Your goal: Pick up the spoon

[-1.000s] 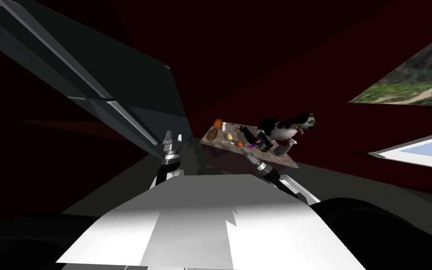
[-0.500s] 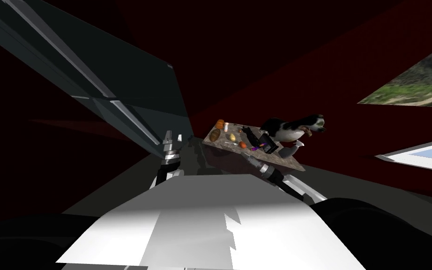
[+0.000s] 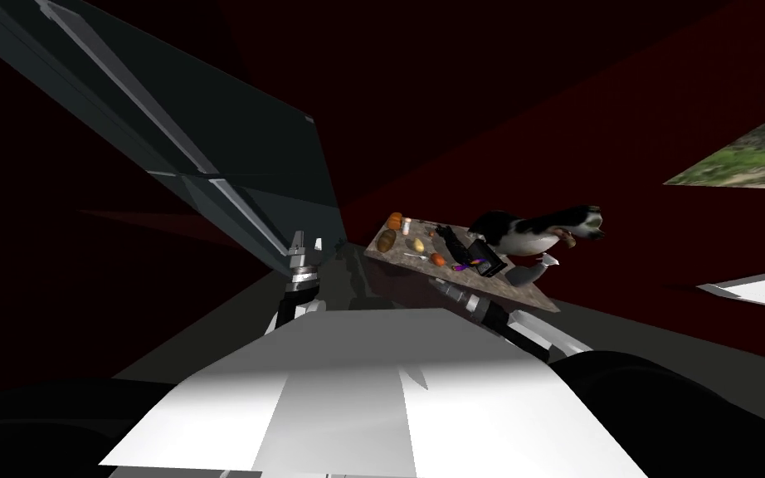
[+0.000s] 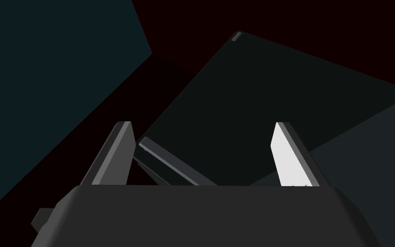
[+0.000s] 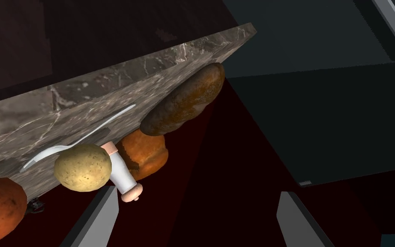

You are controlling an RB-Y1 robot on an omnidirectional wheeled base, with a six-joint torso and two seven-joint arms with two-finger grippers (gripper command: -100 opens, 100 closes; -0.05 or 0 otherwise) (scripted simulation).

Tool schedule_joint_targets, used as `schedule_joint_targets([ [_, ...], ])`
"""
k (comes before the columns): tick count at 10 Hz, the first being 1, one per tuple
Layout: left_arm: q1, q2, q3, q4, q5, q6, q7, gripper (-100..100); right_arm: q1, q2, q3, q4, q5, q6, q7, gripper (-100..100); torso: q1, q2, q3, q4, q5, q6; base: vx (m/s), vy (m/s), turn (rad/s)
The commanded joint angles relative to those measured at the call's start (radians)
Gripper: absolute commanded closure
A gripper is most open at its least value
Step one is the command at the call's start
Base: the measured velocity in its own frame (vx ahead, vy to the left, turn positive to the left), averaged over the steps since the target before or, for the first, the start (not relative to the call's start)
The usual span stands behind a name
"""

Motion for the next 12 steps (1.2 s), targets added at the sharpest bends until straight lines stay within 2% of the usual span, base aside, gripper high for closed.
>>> schedule_joint_targets([
  [1, 0.0, 0.0, 0.0, 0.0, 0.0, 0.0, 0.0, 0, 0.006, -0.03, -0.001, -0.003, 0.003, 0.004, -0.005, -100, 0.0, 0.0, 0.0, 0.0, 0.0, 0.0, 0.027, 0.032, -0.008],
  [2, 0.0, 0.0, 0.0, 0.0, 0.0, 0.0, 0.0, 0, 0.032, -0.069, 0.006, 0.013, 0.03, 0.015, -0.024, -100, -0.002, 0.001, 0.001, 0.0, 0.0, 0.0, 0.061, 0.065, 0.142],
  [3, 0.0, 0.0, 0.0, 0.0, 0.0, 0.0, 0.0, 0, 0.032, -0.098, 0.006, 0.013, 0.03, 0.015, -0.024, -100, -0.001, -0.001, 0.0, 0.0, 0.0, -0.001, 0.055, 0.069, 0.07],
  [4, 0.0, 0.0, 0.0, 0.0, 0.0, 0.0, 0.0, 0, 0.032, -0.107, 0.006, 0.013, 0.03, 0.015, -0.024, -100, 0.0, -0.001, 0.0, 0.0, 0.0, 0.0, 0.018, 0.035, -0.021],
  [5, 0.0, 0.0, 0.0, 0.0, 0.0, 0.0, 0.0, 0, 0.057, -0.148, 0.014, 0.03, 0.056, 0.026, -0.045, -100, -0.002, 0.001, 0.001, 0.0, 0.0, 0.0, 0.043, 0.064, 0.139],
  [6, 0.0, 0.0, 0.0, 0.0, 0.0, 0.0, 0.0, 0, 0.057, -0.179, 0.014, 0.03, 0.056, 0.026, -0.045, -100, -0.001, 0.0, 0.0, 0.0, 0.0, 0.0, 0.053, 0.071, 0.088],
  [7, 0.0, 0.0, 0.0, 0.0, 0.0, 0.0, 0.0, 0, 0.057, -0.185, 0.014, 0.03, 0.056, 0.026, -0.045, -100, 0.0, 0.0, 0.0, 0.0, 0.0, 0.0, 0.025, 0.035, -0.01],
  [8, 0.0, 0.0, 0.0, 0.0, 0.0, 0.0, 0.0, 0, 0.081, -0.225, 0.024, 0.047, 0.082, 0.039, -0.065, -100, -0.002, 0.001, 0.001, 0.0, 0.0, 0.0, 0.046, 0.066, 0.176],
  [9, 0.0, 0.0, 0.0, 0.0, 0.0, 0.0, 0.0, 0, 0.081, -0.257, 0.024, 0.047, 0.082, 0.039, -0.065, -100, 0.0, 0.0, 0.0, 0.0, 0.0, -0.001, 0.05, 0.059, 0.094],
  [10, 0.0, 0.0, 0.0, 0.0, 0.0, 0.0, 0.0, 0, 0.104, -0.29, 0.033, 0.064, 0.107, 0.053, -0.085, -100, -0.001, 0.0, 0.0, 0.0, 0.0, 0.0, 0.064, 0.087, 0.196],
  [12, 0.0, 0.0, 0.0, 0.0, 0.0, 0.0, 0.0, 0, 0.104, -0.342, 0.033, 0.064, 0.107, 0.053, -0.085, -100, 0.0, -0.001, -0.001, 0.0, 0.0, 0.0, 0.052, 0.047, 0.026],
])
